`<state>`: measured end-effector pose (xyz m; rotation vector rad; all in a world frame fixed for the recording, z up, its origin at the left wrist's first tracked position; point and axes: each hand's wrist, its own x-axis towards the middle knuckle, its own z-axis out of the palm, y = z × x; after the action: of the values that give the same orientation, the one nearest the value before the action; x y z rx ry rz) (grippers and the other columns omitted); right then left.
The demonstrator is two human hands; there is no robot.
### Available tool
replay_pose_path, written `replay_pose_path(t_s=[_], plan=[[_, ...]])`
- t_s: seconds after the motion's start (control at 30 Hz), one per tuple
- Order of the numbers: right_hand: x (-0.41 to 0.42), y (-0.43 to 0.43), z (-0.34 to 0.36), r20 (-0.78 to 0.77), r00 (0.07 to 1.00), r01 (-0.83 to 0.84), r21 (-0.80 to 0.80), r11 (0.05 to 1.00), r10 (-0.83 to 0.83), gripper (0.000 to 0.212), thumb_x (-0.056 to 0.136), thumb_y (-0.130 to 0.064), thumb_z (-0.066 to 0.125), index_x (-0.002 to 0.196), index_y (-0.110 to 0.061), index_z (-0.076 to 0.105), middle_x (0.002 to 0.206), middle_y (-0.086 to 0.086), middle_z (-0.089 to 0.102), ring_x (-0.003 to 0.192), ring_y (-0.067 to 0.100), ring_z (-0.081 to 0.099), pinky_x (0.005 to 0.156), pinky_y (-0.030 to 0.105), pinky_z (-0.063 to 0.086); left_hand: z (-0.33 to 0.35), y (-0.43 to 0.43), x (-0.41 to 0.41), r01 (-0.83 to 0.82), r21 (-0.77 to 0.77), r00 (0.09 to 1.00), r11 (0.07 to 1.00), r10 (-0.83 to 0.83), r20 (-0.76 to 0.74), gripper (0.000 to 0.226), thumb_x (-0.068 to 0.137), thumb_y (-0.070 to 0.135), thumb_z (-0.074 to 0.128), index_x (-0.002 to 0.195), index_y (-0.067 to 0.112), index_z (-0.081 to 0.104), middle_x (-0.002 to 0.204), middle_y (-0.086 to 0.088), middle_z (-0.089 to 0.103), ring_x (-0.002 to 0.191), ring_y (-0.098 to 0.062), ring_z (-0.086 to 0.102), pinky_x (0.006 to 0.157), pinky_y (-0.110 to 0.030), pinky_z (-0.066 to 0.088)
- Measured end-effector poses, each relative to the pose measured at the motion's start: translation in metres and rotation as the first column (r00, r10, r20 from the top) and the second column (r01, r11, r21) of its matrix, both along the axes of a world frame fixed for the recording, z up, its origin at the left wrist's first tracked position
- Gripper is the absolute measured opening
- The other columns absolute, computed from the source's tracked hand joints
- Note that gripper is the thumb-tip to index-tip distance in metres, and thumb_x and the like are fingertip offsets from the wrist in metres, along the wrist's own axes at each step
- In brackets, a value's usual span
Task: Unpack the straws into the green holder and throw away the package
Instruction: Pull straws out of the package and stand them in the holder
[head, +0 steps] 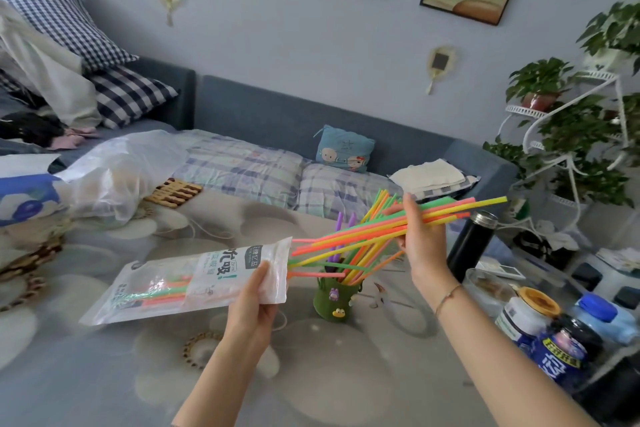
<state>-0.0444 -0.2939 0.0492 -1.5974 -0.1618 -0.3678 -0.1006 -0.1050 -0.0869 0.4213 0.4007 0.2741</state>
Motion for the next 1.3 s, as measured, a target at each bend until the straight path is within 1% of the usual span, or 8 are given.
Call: replay_pose_path(t_s=[0.2, 0.37, 0.57, 0.67, 0.83, 0.97, 1.13, 1.3], plan=[[0.019, -0.023, 0.024, 0.092, 0.991, 0.098, 0.046, 0.994, -0.102, 0.045, 0.095, -0.036, 0.046, 0.06, -0.017, 0.067, 0.046, -0.009, 0.062, 0.04, 0.0, 0.049, 0.042, 0.016, 0.036, -0.002, 0.001, 0.001, 0.003, 0.005, 1.0, 1.0, -0.003, 0.009, 0.045, 0.09, 0.012, 0.062, 0.133, 0.001, 0.053, 0.129, -0.014, 0.063, 0.094, -0.022, 0.067, 0.055, -0.021, 0.058], [0.031, -0.035, 0.038, 0.159, 0.971, 0.163, 0.096, 0.982, -0.177, 0.054, 0.096, -0.033, 0.047, 0.047, -0.025, 0.068, 0.05, -0.011, 0.065, 0.061, 0.011, 0.062, 0.069, 0.034, 0.049, -0.007, 0.003, 0.003, -0.043, 0.07, 0.999, 0.997, 0.044, -0.013, 0.047, 0.087, 0.008, 0.065, 0.133, 0.006, 0.054, 0.13, -0.013, 0.063, 0.118, -0.028, 0.061, 0.088, -0.035, 0.055], [0.043, -0.033, 0.022, 0.236, 0.962, 0.193, -0.24, 0.951, -0.136, 0.046, 0.097, -0.032, 0.044, 0.065, -0.008, 0.067, 0.07, 0.008, 0.066, 0.058, 0.0, 0.059, 0.071, 0.025, 0.048, -0.002, 0.007, -0.001, -0.052, 0.066, 0.999, 0.996, 0.051, 0.017, 0.046, 0.089, 0.005, 0.062, 0.134, 0.005, 0.052, 0.131, -0.014, 0.062, 0.119, -0.03, 0.059, 0.073, -0.028, 0.058], [0.048, -0.022, 0.006, 0.198, 0.977, 0.152, -0.373, 0.915, -0.082, 0.057, 0.094, -0.042, 0.045, 0.072, 0.005, 0.067, 0.069, 0.024, 0.063, 0.065, 0.03, 0.062, 0.065, 0.033, 0.049, 0.001, 0.007, -0.003, -0.052, 0.06, 0.998, 0.997, 0.049, 0.039, 0.046, 0.09, 0.005, 0.06, 0.136, 0.004, 0.051, 0.132, -0.014, 0.061, 0.115, -0.028, 0.061, 0.065, -0.025, 0.061], [0.051, 0.001, -0.014, 0.078, 0.997, 0.062, -0.521, 0.851, -0.025, 0.055, 0.094, -0.045, 0.044, 0.049, -0.013, 0.045, 0.033, -0.007, 0.044, 0.031, 0.004, 0.044, 0.044, 0.02, 0.033, 0.0, 0.01, -0.002, -0.031, 0.052, 0.999, 0.998, 0.03, 0.012, 0.046, 0.091, 0.009, 0.061, 0.134, 0.001, 0.052, 0.133, -0.017, 0.06, 0.12, -0.03, 0.059, 0.053, -0.021, 0.058], [0.06, 0.012, -0.026, 0.001, 1.0, 0.01, -0.652, 0.758, -0.012, 0.056, 0.092, -0.05, 0.043, 0.064, -0.004, 0.06, 0.047, -0.003, 0.049, 0.045, 0.014, 0.051, 0.047, 0.023, 0.036, 0.002, 0.011, -0.001, -0.033, 0.063, 0.999, 0.997, 0.032, 0.027, 0.046, 0.091, 0.01, 0.061, 0.135, 0.001, 0.051, 0.133, -0.017, 0.06, 0.106, -0.026, 0.064, 0.052, -0.02, 0.057], [0.067, 0.016, -0.034, -0.136, 0.99, -0.087, -0.763, 0.641, -0.027, 0.049, 0.088, -0.049, 0.053, 0.053, -0.019, 0.037, 0.051, -0.001, 0.043, 0.048, 0.017, 0.047, 0.051, 0.025, 0.037, 0.003, 0.012, 0.0, -0.034, 0.065, 0.998, 0.997, 0.031, 0.047, 0.046, 0.091, 0.011, 0.06, 0.135, 0.0, 0.051, 0.135, -0.018, 0.059, 0.1, -0.023, 0.064, 0.052, -0.019, 0.056], [0.063, 0.013, -0.023, 0.202, 0.979, 0.161, -0.667, 0.728, -0.032, 0.02, 0.083, -0.041, 0.064, 0.082, -0.022, 0.061, 0.058, -0.011, 0.052, 0.054, 0.009, 0.052, 0.051, 0.021, 0.037, 0.004, 0.01, -0.002, -0.037, 0.063, 0.998, 0.997, 0.034, 0.053, 0.047, 0.09, 0.012, 0.062, 0.135, 0.002, 0.051, 0.134, -0.017, 0.06, 0.086, -0.019, 0.071, 0.052, -0.02, 0.056]])
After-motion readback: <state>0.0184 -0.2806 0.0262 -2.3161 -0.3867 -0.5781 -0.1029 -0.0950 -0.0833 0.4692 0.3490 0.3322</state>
